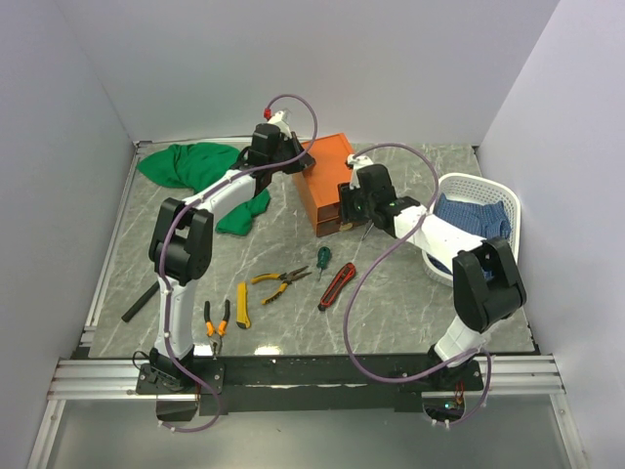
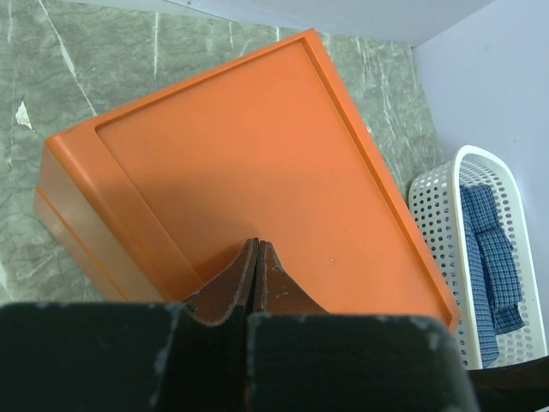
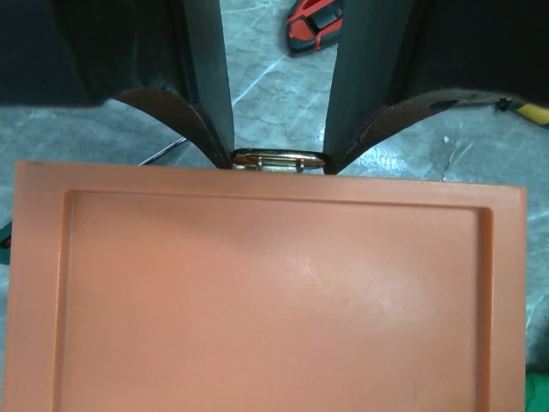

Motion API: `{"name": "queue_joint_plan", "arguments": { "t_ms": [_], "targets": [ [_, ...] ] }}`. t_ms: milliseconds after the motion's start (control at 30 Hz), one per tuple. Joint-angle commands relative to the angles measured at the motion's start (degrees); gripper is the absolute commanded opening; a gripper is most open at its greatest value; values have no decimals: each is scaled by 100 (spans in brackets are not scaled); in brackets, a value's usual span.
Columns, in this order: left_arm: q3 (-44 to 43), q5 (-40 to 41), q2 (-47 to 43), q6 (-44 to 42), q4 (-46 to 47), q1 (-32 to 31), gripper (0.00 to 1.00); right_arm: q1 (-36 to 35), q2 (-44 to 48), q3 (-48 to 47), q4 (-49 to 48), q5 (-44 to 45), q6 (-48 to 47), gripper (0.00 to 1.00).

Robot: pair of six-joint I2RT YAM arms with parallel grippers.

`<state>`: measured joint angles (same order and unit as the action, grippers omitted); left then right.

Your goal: Sort the tools into containers

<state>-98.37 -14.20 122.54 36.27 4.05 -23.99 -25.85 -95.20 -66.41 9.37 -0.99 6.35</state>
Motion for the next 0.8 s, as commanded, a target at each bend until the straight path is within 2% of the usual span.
{"name": "queue_joint_plan", "arguments": {
  "t_ms": [0, 233, 633, 733, 767],
  "targets": [
    [20, 198, 253, -67, -326, -27, 1, 18, 458, 233, 74, 117, 16, 37],
    [-68, 259, 349, -155, -309, -27, 1, 18, 1187, 1024, 320, -76, -46, 35],
    [-314, 444, 481, -375, -274, -36, 1, 18, 1996, 1683, 768, -357, -28, 35],
    [-385, 374, 490, -419, -230, -36, 1, 18, 2136, 1720, 830, -489, -125, 53],
    [-437, 339, 447, -410, -186, -36, 1, 27, 2163, 1676, 952, -524, -221, 67]
  ]
}}
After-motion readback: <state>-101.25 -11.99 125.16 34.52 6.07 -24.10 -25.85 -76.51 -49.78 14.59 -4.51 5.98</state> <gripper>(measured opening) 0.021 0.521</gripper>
